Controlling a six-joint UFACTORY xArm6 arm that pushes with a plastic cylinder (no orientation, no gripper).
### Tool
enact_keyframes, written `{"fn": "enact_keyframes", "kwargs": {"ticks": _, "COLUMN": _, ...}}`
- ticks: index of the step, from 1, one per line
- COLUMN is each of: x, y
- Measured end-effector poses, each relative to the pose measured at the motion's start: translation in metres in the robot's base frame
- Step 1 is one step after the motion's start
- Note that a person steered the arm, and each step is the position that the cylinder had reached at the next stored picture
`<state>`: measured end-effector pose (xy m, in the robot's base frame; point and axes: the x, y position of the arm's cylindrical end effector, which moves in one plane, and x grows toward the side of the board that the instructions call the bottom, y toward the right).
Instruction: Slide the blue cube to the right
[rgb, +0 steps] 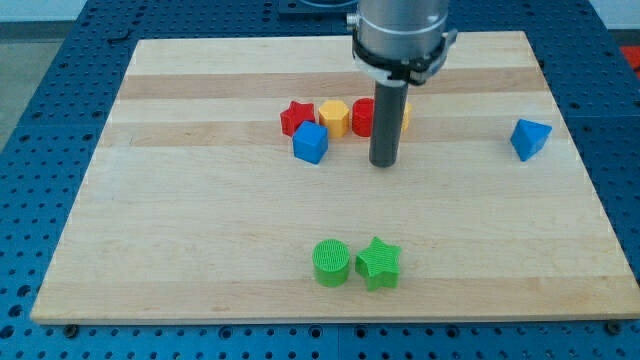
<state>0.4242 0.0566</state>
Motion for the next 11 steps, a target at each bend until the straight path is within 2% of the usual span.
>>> {"fn": "enact_keyframes", "kwargs": {"ticks": 1, "x": -0.016, "y": -0.022}}
{"fn": "enact_keyframes", "kwargs": {"ticks": 5, "x": -0.027, "y": -0.147}}
{"fn": "enact_keyframes", "kwargs": {"ticks": 7, "x": -0.056, "y": -0.193}}
{"fn": "enact_keyframes", "kwargs": {"ticks": 8, "x": -0.054, "y": -0.200}}
{"fn": "enact_keyframes", "kwargs": {"ticks": 11, "x": 0.022, "y": -0.184}}
